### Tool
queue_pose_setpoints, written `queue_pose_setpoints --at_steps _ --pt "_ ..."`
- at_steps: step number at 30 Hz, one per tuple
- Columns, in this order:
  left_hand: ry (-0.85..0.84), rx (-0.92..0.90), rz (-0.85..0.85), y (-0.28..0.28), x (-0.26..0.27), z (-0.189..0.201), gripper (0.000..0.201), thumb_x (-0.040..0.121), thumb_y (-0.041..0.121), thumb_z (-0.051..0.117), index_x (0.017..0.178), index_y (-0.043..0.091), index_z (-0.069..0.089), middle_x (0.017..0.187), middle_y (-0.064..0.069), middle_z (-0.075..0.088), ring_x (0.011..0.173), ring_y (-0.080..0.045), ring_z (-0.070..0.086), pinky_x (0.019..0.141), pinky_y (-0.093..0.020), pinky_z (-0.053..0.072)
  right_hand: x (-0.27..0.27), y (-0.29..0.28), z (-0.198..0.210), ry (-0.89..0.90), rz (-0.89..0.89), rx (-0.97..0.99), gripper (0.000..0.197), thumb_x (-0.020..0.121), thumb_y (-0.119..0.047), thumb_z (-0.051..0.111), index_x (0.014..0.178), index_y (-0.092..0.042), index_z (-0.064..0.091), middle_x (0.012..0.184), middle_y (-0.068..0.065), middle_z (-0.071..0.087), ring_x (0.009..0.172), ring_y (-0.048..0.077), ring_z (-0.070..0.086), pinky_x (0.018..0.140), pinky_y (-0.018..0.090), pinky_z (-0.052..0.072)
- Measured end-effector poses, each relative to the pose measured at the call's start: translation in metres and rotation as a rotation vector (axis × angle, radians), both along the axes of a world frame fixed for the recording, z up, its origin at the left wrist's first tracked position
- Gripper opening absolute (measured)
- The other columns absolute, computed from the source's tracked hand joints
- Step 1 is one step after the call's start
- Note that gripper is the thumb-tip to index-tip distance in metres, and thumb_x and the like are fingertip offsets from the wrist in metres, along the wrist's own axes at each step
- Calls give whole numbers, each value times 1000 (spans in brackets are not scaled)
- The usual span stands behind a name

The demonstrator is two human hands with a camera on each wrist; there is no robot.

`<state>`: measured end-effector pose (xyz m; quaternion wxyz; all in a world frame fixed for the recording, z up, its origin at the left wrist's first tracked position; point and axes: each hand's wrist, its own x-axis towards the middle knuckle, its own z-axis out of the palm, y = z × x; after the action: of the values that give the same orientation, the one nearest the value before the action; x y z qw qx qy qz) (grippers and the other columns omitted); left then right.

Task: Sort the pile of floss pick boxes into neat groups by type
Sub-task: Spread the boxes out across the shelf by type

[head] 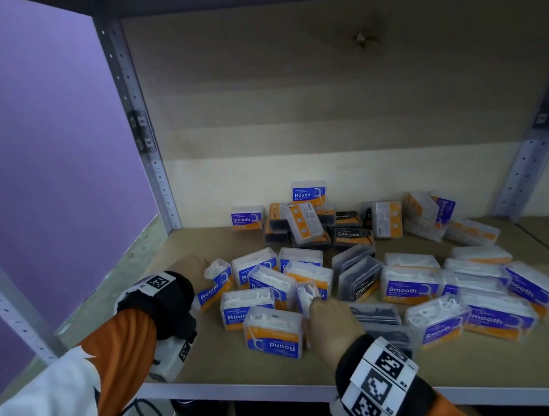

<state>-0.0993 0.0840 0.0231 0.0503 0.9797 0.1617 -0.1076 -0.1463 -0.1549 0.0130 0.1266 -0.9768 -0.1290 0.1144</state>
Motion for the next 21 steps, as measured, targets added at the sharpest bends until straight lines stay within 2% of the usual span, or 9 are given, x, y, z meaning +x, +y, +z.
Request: queue_pose_setpoints --at_steps 6,11,13,15,18,21 --pt "-69 17 -83 -6 -11 0 48 98 29 46 141 10 38 143 -8 45 129 -21 47 103 -27 37 -4 -7 -4 -2 62 9 34 99 -20 40 130 -7 46 134 9 46 123 23 48 97 32 44" --pt "-168 13 -274 -25 -22 0 44 98 29 43 140 14 41 144 -2 44 126 -19 48 99 -24 39 -5 -30 -9 -79 162 18 40 96 -29 43 133 -14 45 140 3 41 129 20 40 104 32 38" --pt "-167 20 -358 -35 -25 -4 44 100 30 40 140 14 40 145 -2 43 128 -18 46 103 -25 38 -4 -43 -12 -113 170 39 43 95 -32 45 137 -20 43 144 -1 38 133 18 36 109 30 33" --pt "-153 15 -425 -46 -28 -9 46 101 32 36 143 13 36 149 -2 37 133 -17 40 109 -26 32 -3 -55 -15 -121 173 32 47 95 -37 45 140 -24 38 148 -4 33 137 15 30 111 28 28" --pt "-96 -3 -504 -63 -33 -16 52 101 36 34 149 15 25 158 0 20 144 -13 23 118 -27 19 -1 -72 -20 -115 175 4 54 94 -44 44 143 -26 32 154 -6 24 142 13 22 115 28 22" --pt "-6 37 -554 -76 -36 -22 58 102 41 29 152 19 12 161 0 6 148 -13 8 119 -30 8 0 -83 -25 -118 210 5 60 93 -48 44 146 -28 24 157 -8 13 145 10 14 118 28 14"
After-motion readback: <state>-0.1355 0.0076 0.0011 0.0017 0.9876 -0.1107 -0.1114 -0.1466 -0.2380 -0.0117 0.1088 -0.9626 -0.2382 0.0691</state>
